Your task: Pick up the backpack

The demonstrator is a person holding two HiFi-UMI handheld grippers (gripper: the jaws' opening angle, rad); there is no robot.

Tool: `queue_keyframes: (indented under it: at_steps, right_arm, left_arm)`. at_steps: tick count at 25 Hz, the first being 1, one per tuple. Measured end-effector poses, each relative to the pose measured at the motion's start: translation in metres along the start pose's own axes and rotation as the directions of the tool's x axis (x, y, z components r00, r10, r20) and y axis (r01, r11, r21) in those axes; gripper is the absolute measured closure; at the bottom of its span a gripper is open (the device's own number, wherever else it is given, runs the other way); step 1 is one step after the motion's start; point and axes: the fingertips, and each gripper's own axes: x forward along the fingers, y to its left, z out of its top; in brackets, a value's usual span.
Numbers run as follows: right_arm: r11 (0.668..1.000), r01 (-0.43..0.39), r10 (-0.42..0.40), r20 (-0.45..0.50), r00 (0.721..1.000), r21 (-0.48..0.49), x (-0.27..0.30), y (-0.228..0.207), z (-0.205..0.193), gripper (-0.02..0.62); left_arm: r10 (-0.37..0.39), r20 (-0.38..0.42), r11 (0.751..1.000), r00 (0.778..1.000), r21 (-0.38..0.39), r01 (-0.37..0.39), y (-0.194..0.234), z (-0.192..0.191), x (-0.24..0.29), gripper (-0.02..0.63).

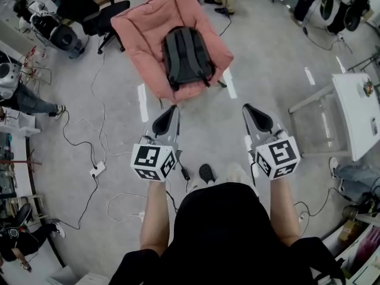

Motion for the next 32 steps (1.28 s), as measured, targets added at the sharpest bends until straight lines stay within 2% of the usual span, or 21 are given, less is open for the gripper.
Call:
queue_keyframes:
  at_steps: [11,21,24,32]
  right_arm:
    - [0.999,-0.020,0.022,-0.065,0.998,0.027,0.026,-0.018,-0.027,0.584]
    - [0.997,-0.058,0.061,-0.062,0.996,0.045,0.084,-0.059,-0.015,0.582]
    - [0.994,-0.093,0.097,-0.074,0.993,0.053,0.107,-0.073,-0.013,0.581]
    - [0.987,-0.149,0.153,-0.080,0.985,0.054,0.159,-0.112,0.000,0.552]
  left_arm:
    - [0.023,-0.048,1.000,0.999,-0.013,-0.023,0.009,-0.020,0.021,0.609]
    - [0.042,-0.065,0.999,0.997,0.009,-0.041,0.037,-0.005,0.076,0.598]
    - [0.062,-0.066,0.998,0.996,0.014,-0.062,0.048,0.001,0.098,0.595]
    - [0.091,-0.073,0.996,0.993,0.002,-0.091,0.066,0.015,0.154,0.554]
